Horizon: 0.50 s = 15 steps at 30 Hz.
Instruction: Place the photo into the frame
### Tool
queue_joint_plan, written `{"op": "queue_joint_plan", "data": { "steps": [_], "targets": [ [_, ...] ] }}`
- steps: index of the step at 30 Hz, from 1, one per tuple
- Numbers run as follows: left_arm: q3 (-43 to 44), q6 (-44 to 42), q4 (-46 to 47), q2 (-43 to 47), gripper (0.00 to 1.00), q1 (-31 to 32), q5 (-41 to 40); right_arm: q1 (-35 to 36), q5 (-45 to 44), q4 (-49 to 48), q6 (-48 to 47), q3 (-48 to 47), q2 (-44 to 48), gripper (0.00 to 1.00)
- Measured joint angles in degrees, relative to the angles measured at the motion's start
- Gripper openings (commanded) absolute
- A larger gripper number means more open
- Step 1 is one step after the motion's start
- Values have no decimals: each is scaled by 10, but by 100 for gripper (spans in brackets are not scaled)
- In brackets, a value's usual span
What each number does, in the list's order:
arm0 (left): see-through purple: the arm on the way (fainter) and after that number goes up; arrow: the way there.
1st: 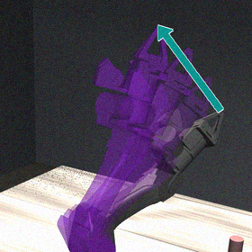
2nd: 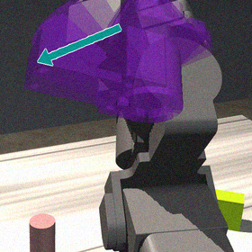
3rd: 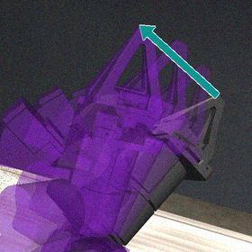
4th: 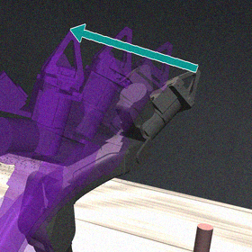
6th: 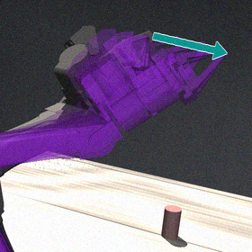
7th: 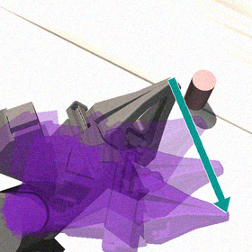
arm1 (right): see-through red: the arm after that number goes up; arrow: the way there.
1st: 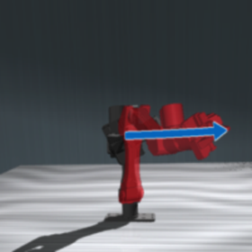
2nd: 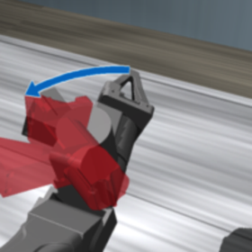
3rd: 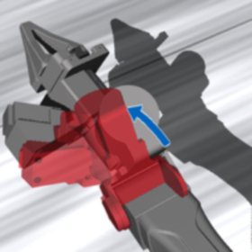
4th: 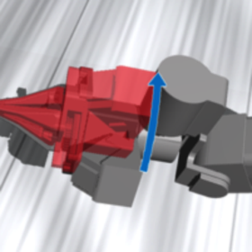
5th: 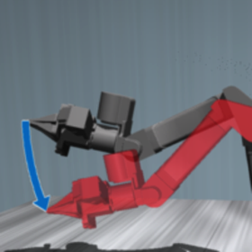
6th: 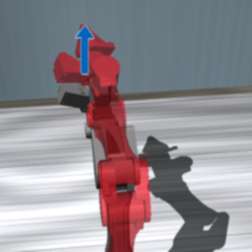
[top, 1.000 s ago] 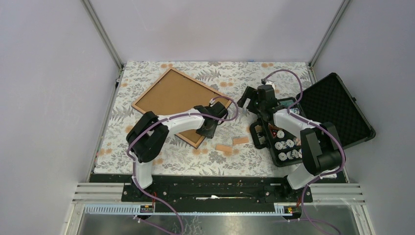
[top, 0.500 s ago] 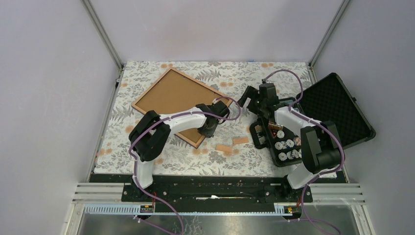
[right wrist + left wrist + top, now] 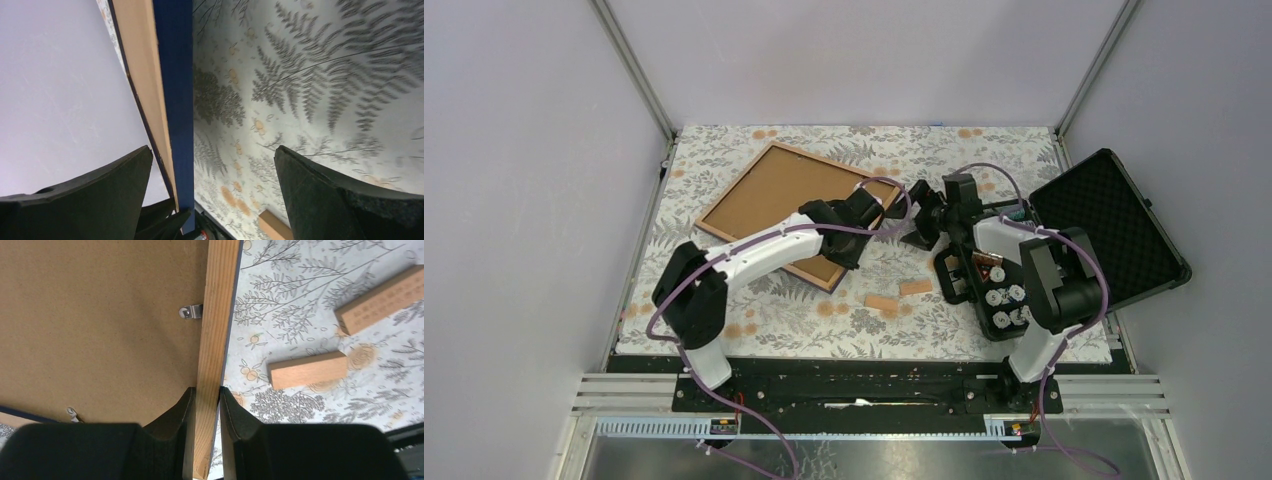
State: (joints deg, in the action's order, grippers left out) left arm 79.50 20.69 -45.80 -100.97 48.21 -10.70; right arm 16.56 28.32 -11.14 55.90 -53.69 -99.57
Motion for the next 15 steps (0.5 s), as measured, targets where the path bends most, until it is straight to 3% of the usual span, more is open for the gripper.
{"op": "queue_joint_plan", "data": {
  "steps": [7, 15],
  "targets": [
    [0, -4, -12, 40, 0, 0, 24, 70, -5, -61, 78, 0, -22, 86],
    [-2, -3, -14, 54, 0, 0, 41, 119, -35, -104, 131, -2, -48, 64]
  ]
}}
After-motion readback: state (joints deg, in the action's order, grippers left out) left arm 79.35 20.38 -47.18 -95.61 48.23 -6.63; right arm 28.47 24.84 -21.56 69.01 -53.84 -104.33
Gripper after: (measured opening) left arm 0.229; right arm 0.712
